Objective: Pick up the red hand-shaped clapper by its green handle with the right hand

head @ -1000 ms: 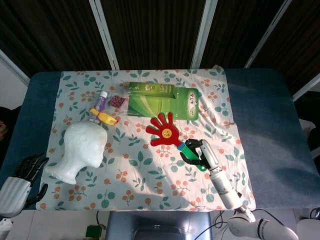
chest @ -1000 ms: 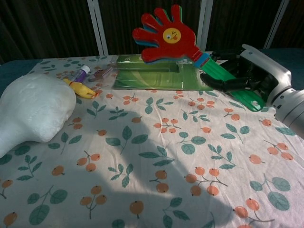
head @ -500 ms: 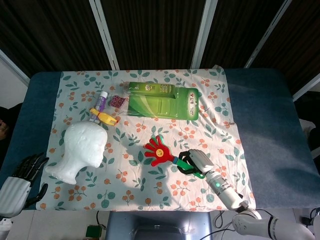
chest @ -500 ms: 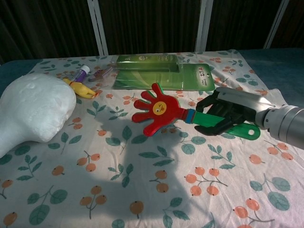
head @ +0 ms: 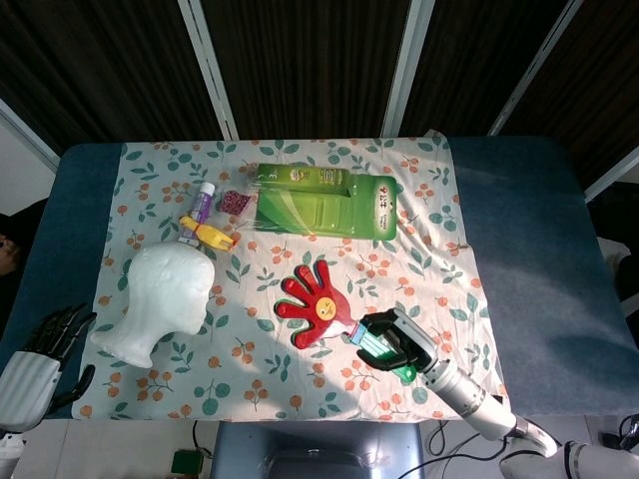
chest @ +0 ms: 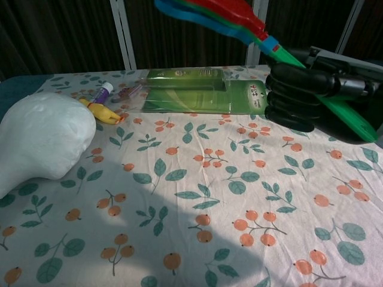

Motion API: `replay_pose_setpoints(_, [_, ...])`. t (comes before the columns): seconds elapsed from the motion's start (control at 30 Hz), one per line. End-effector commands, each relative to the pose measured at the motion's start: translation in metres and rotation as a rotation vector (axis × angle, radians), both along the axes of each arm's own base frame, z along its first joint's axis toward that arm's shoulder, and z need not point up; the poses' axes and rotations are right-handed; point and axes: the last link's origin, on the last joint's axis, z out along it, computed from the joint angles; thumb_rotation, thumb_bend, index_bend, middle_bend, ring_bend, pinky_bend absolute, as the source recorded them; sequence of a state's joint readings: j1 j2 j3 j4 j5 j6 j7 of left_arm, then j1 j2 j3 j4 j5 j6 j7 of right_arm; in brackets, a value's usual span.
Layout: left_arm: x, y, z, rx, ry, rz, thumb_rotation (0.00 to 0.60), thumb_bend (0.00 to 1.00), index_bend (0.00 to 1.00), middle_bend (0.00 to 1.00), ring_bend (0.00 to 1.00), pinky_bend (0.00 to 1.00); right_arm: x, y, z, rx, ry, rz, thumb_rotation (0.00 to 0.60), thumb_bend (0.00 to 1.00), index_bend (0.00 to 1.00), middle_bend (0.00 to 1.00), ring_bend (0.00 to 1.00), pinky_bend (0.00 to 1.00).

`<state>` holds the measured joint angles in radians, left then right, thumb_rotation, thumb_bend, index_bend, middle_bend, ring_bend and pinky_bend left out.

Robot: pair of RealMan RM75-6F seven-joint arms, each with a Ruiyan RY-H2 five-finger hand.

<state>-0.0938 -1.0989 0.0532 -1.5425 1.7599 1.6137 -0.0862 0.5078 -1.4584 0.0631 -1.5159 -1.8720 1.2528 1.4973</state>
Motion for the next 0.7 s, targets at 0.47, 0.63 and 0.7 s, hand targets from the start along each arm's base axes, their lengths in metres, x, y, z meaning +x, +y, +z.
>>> replay_pose_setpoints(0.47, [0.000, 0.000, 0.001, 0.002, -0.002, 0.000, 0.600, 0.44, 0.00, 0.00, 0.00, 0.12, -0.034, -0.031, -0.058, 0.101, 0.697, -0.029, 0.600, 0.84, 1.00, 1.00, 1.00, 1.00])
replay_pose_setpoints(0.63, [0.000, -0.002, 0.003, 0.007, -0.011, -0.005, 0.600, 0.44, 0.00, 0.00, 0.00, 0.11, -0.015, -0.024, -0.052, 0.108, 0.700, -0.050, 0.600, 0.84, 1.00, 1.00, 1.00, 1.00])
replay_pose_setpoints(0.7, [0.000, -0.002, 0.003, 0.007, -0.011, -0.005, 0.600, 0.44, 0.00, 0.00, 0.00, 0.12, -0.014, -0.023, -0.050, 0.100, 0.701, -0.051, 0.600, 0.85, 1.00, 1.00, 1.00, 1.00])
